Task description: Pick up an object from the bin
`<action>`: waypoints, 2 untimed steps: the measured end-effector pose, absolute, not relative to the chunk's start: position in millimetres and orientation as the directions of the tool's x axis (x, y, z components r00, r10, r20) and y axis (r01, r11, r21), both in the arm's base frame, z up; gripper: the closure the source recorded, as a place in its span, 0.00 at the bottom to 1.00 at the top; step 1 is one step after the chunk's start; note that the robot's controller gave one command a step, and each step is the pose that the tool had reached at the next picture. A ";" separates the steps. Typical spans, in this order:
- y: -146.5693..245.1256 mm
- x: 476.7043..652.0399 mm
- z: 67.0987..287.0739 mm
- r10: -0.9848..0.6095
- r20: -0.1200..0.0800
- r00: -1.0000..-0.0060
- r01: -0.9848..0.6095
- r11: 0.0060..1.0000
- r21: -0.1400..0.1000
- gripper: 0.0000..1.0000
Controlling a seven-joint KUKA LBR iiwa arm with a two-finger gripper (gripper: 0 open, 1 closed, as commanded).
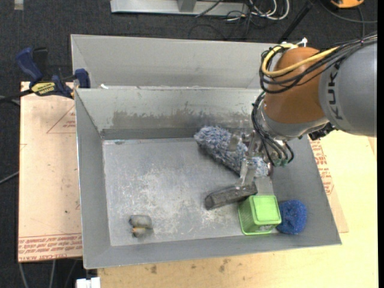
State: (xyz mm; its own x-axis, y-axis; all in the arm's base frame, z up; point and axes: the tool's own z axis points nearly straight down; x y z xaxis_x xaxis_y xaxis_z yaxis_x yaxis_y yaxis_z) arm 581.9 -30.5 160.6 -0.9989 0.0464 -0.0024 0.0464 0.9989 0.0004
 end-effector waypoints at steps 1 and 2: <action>-34.8 637.1 122.2 0.183 -0.003 -0.983 0.183 0.983 0.001 1.00; -34.8 637.1 122.2 0.183 -0.003 -0.983 0.183 0.983 0.001 1.00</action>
Offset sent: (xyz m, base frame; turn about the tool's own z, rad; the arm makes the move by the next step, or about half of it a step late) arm 0.0000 0.0000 0.0000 0.0000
